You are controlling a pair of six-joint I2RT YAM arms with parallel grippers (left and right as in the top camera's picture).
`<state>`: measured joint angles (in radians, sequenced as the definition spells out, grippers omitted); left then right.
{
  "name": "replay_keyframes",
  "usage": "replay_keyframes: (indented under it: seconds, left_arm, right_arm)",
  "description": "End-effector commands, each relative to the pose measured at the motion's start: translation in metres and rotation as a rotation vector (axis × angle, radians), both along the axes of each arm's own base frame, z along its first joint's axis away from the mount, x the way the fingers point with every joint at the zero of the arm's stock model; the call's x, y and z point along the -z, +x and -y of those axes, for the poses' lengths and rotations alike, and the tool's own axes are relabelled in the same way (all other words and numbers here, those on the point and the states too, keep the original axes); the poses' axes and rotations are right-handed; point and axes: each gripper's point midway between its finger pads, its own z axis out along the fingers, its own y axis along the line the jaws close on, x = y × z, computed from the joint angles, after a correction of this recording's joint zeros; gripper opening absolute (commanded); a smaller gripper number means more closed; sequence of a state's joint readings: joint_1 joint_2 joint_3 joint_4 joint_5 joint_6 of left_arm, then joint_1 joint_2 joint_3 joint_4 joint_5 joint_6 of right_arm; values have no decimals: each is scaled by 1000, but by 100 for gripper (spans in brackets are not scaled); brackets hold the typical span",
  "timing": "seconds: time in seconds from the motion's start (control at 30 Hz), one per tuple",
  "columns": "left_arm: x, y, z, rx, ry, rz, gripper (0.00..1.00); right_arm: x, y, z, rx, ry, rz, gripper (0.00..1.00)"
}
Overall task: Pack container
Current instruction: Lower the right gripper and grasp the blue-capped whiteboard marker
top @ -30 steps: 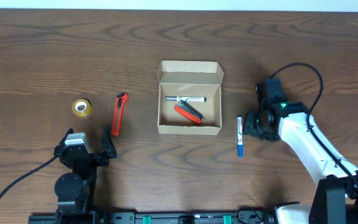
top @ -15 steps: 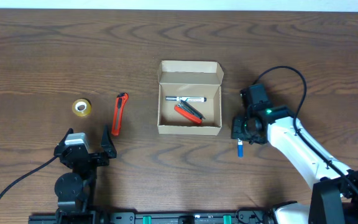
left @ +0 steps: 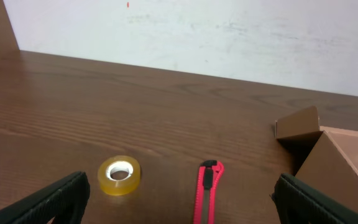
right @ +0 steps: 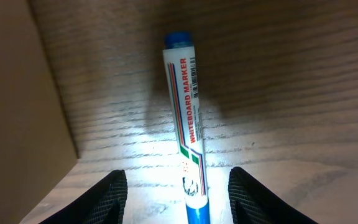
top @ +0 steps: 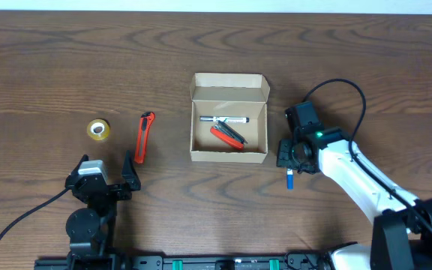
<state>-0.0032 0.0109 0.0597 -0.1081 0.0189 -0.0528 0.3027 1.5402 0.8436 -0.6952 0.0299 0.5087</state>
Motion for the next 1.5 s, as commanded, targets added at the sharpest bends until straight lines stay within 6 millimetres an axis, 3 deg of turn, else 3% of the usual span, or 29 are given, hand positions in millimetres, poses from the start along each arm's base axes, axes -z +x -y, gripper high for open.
replay_keyframes:
  seconds: [0.0, 0.17, 0.47, 0.83, 1.13, 1.2, 1.47]
  left_arm:
    - [18, 0, 1, 3, -8, -44, 95]
    - [18, 0, 1, 3, -8, -44, 95]
    - [18, 0, 1, 3, -7, -44, 95]
    - [18, 0, 1, 3, -8, -44, 95]
    - [18, 0, 1, 3, -8, -44, 95]
    - [18, 0, 1, 3, -7, -44, 95]
    - [18, 0, 1, 3, -8, -44, 95]
  right_arm:
    - [13, -5, 3, 16, -28, -37, 52]
    - [25, -10, 1, 22, -19, -89, 52]
    - [27, -9, 4, 12, -23, -93, 52]
    - [39, -9, 7, -20, -28, -117, 45]
    - [39, -4, 6, -34, -28, -100, 13]
    - [39, -4, 6, -33, -28, -98, 2]
    - [38, 0, 5, -33, -23, -81, 1]
